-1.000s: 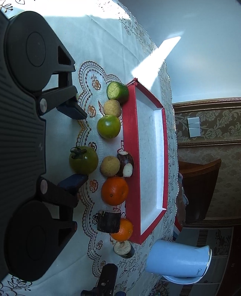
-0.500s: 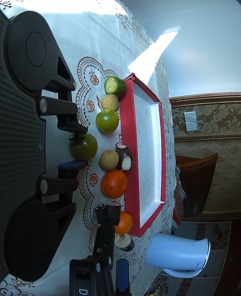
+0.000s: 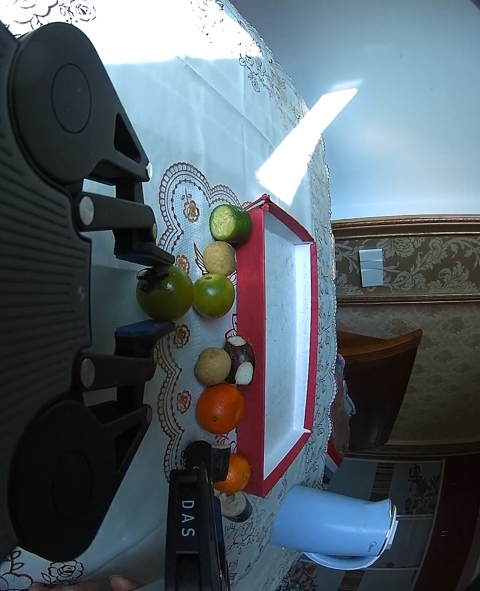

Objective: Organize fruits
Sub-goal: 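Close left tool on the green tomato while right tool grasps the dark eggplant chunk, then carry the tomato in left tool and eggplant chunk in right tool over the red tray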

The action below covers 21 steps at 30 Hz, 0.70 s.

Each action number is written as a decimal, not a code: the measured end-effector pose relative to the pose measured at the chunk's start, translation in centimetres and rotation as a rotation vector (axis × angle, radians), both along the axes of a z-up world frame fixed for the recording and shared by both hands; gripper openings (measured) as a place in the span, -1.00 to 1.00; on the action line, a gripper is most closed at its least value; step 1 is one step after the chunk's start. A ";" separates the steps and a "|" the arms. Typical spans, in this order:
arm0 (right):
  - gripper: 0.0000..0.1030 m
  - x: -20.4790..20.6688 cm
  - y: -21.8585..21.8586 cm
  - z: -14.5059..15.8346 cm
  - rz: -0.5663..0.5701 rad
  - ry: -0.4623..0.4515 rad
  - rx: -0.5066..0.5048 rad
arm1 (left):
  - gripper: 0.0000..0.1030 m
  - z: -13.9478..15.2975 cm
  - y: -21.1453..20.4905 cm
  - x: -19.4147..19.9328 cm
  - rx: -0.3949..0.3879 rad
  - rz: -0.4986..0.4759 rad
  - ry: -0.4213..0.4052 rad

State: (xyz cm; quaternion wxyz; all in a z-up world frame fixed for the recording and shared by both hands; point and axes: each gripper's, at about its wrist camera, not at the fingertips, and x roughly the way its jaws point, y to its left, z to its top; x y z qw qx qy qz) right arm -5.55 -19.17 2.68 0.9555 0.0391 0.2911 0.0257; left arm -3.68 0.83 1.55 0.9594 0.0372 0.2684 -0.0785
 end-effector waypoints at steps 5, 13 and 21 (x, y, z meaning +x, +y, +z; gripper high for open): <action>0.07 0.8 0.7 -0.4 -0.013 0.035 0.002 | -0.42 -0.4 0.4 0.3 -0.020 -0.004 0.009; -0.24 1.0 0.8 -0.5 -0.028 0.026 0.013 | -0.42 -0.6 0.7 0.3 -0.037 -0.005 0.014; -0.25 0.0 0.5 0.0 -0.005 -0.003 0.043 | -0.42 -0.7 0.5 0.2 -0.027 0.000 0.014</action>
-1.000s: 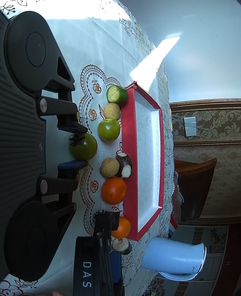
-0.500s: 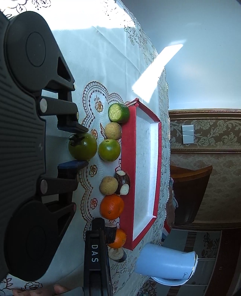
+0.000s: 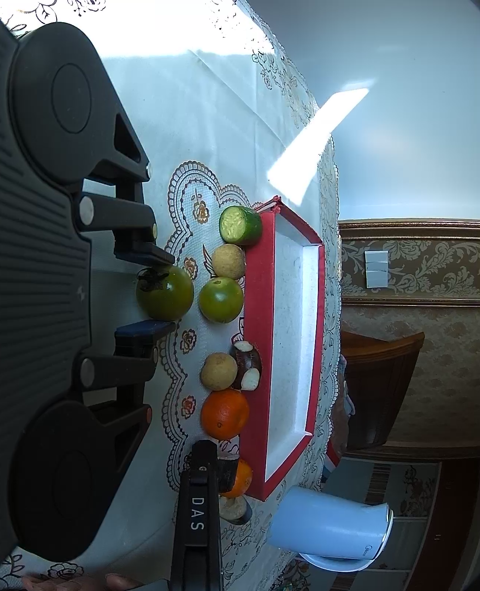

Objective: Organize fruits
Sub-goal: 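Carry the tomato in left tool and eggplant chunk in right tool over the red tray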

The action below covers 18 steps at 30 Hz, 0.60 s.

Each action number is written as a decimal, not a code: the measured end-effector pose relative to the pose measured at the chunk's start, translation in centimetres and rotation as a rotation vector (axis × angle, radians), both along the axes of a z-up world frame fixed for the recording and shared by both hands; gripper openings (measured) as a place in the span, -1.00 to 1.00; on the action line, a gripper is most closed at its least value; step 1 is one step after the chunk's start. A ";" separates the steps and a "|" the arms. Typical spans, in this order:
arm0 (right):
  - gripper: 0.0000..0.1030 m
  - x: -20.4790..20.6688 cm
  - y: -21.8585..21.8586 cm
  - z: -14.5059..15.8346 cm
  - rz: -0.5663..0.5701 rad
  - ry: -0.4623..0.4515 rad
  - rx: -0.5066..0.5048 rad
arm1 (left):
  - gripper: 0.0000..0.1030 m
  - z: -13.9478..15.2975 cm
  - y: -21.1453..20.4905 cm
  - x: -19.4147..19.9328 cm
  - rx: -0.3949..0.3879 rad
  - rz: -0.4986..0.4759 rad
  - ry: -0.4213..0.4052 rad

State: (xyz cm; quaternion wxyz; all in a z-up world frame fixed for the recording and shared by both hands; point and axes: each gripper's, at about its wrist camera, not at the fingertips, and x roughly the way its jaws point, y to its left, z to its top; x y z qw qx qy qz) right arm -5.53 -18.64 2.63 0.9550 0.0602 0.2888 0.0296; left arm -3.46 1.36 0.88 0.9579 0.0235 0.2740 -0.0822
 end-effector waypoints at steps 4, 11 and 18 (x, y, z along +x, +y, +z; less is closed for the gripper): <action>-0.25 -1.1 -0.5 0.5 0.005 -0.029 0.015 | -0.41 0.2 0.0 -0.1 0.006 0.009 -0.006; -0.25 -1.2 -1.1 3.5 0.037 -0.133 0.016 | -0.41 2.9 -0.1 0.3 0.015 0.016 -0.077; -0.25 2.3 -1.5 5.6 0.051 -0.169 -0.032 | -0.41 6.0 -1.2 4.3 0.015 0.022 -0.126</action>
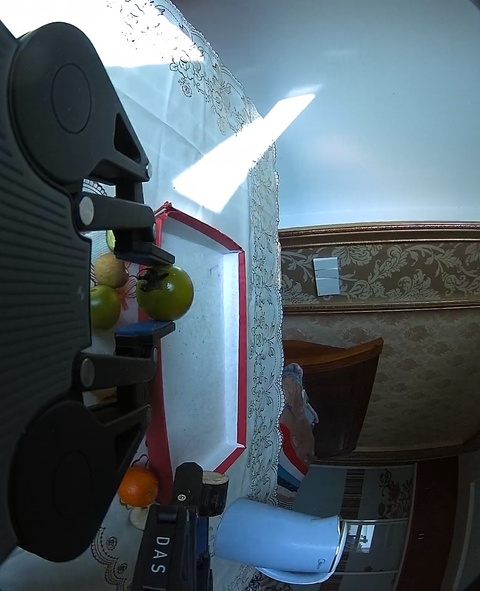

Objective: Organize fruits
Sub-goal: 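Carry the tomato in left tool and eggplant chunk in right tool over the red tray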

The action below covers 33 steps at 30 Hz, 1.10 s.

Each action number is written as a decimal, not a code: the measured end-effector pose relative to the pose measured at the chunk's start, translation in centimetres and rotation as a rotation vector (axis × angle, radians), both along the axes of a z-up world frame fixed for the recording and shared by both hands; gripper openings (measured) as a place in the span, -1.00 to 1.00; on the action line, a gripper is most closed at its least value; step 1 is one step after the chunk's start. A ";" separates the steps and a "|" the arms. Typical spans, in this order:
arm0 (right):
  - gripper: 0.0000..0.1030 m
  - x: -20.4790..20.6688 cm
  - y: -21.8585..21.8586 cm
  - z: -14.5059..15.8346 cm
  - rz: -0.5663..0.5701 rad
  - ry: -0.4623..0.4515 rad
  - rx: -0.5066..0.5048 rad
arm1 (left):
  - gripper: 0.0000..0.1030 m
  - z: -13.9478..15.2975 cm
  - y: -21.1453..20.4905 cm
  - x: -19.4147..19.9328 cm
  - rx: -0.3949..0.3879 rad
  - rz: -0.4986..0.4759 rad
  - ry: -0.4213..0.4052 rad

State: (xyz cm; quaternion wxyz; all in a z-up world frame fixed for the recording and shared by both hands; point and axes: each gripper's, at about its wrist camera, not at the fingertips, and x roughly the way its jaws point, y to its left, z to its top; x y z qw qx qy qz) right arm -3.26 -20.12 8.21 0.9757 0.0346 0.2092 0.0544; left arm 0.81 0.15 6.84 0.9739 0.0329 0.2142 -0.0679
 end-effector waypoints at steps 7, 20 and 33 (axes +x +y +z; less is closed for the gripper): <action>-0.25 3.6 0.2 -0.6 0.020 0.038 -0.021 | -0.42 0.8 -1.6 5.7 0.001 0.040 0.013; -0.25 7.8 0.1 -2.8 0.002 0.094 -0.009 | -0.41 -2.0 -3.7 9.7 0.045 0.085 0.073; -0.24 8.9 1.0 -4.4 0.019 0.133 -0.032 | -0.41 -3.8 -3.6 11.0 0.034 0.068 0.147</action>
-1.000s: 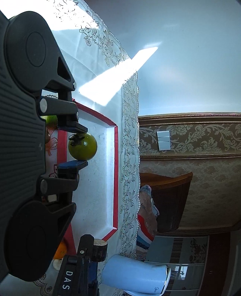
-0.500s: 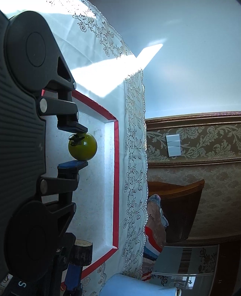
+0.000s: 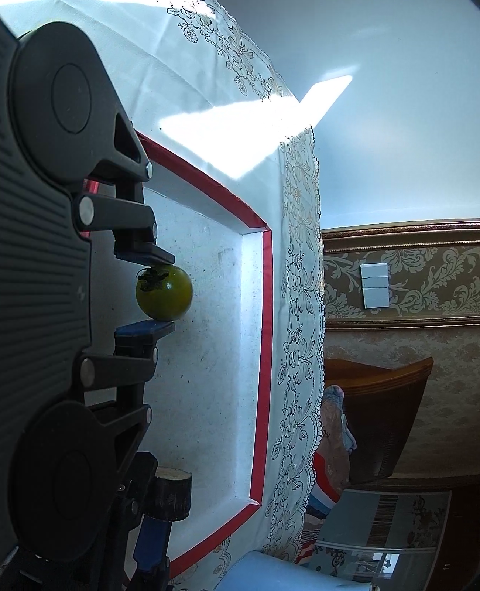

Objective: Organize fruits
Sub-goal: 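Carry the tomato in left tool and eggplant chunk in right tool over the red tray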

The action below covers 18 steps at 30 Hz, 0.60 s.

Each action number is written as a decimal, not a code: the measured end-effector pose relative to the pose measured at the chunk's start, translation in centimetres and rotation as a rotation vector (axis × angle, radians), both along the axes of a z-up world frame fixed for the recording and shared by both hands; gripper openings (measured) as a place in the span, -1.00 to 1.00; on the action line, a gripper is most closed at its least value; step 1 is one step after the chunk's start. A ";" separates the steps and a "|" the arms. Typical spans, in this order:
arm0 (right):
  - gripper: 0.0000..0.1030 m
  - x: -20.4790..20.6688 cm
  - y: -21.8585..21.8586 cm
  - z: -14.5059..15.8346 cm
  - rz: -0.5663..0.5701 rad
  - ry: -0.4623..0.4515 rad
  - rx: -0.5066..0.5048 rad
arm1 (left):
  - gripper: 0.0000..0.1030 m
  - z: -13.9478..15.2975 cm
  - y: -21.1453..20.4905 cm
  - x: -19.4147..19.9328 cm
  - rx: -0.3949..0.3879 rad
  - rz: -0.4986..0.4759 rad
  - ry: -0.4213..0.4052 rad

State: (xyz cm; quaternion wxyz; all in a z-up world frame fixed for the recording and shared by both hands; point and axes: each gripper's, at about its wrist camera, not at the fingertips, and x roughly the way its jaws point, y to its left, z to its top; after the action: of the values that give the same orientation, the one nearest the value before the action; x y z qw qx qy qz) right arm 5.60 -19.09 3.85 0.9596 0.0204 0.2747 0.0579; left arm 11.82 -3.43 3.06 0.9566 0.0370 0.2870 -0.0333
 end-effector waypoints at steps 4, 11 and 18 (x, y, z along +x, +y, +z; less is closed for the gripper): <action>-0.24 0.2 0.1 -0.3 0.004 0.012 0.000 | -0.41 -0.4 -0.3 0.1 0.010 -0.009 0.016; -0.24 0.2 0.3 -0.6 0.006 0.012 -0.001 | -0.41 -0.9 -0.5 0.3 0.030 -0.009 0.028; -0.24 0.2 0.3 -0.7 0.005 0.006 0.002 | -0.41 -1.0 -0.6 0.2 0.034 -0.007 0.025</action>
State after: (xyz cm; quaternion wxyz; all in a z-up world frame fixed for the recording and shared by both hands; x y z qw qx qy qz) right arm 5.76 -18.84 3.17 0.9585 0.0209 0.2778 0.0604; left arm 12.03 -4.01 2.07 0.9521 0.0537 0.2992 -0.0320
